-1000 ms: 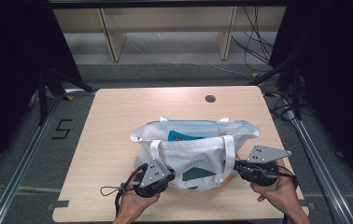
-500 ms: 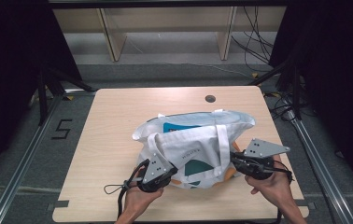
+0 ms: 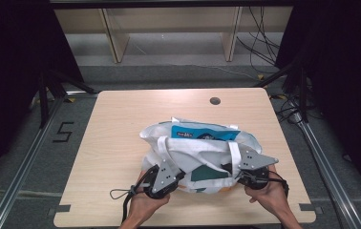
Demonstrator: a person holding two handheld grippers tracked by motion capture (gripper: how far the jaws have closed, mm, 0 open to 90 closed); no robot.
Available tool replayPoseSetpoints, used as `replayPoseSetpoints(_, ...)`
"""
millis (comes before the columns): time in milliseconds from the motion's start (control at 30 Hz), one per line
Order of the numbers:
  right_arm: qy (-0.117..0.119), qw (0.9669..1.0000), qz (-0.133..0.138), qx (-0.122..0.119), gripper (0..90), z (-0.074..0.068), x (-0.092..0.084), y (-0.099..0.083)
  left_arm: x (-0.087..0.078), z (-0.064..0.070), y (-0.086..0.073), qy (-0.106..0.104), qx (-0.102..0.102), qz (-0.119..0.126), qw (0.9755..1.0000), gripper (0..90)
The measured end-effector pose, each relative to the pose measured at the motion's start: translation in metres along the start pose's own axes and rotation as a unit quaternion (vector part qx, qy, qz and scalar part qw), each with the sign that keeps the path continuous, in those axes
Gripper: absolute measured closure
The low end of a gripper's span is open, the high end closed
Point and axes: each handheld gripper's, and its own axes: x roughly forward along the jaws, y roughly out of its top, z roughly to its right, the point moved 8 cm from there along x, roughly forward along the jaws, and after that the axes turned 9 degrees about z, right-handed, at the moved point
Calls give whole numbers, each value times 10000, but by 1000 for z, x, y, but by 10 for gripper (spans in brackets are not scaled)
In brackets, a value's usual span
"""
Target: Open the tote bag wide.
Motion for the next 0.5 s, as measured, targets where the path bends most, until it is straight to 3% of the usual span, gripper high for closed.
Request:
replayPoseSetpoints(67,3,10000,-27,93,900,1,2,-4,2,-1,-5,-21,-88,-72,9999,834)
replayPoseSetpoints(100,14,9999,-127,82,900,3,4,-9,6,-3,-13,-111,-308,-117,9994,837)
replayPoseSetpoints(167,-20,9998,-165,124,900,4,4,-10,7,-4,-17,-80,-332,-153,9993,838)
replayPoseSetpoints(267,21,9990,-294,332,900,2,9,-19,9,-2,-22,-115,-167,-322,9993,840)
replayPoseSetpoints(333,54,9992,-297,277,900,5,10,-20,10,-2,-24,-79,-217,-376,9990,841)
replayPoseSetpoints(400,156,9986,-345,369,900,6,12,-25,12,-2,-30,-112,-332,-454,9984,842)
replayPoseSetpoints(433,116,9979,-408,485,900,8,14,-31,13,-5,-37,-139,-247,-669,9974,842)
replayPoseSetpoints(467,116,9979,-408,485,900,8,14,-31,13,-5,-37,-139,-247,-669,9974,843)
replayPoseSetpoints(500,171,9972,-515,522,900,9,17,-37,18,-3,-44,-139,-427,-657,9968,844)
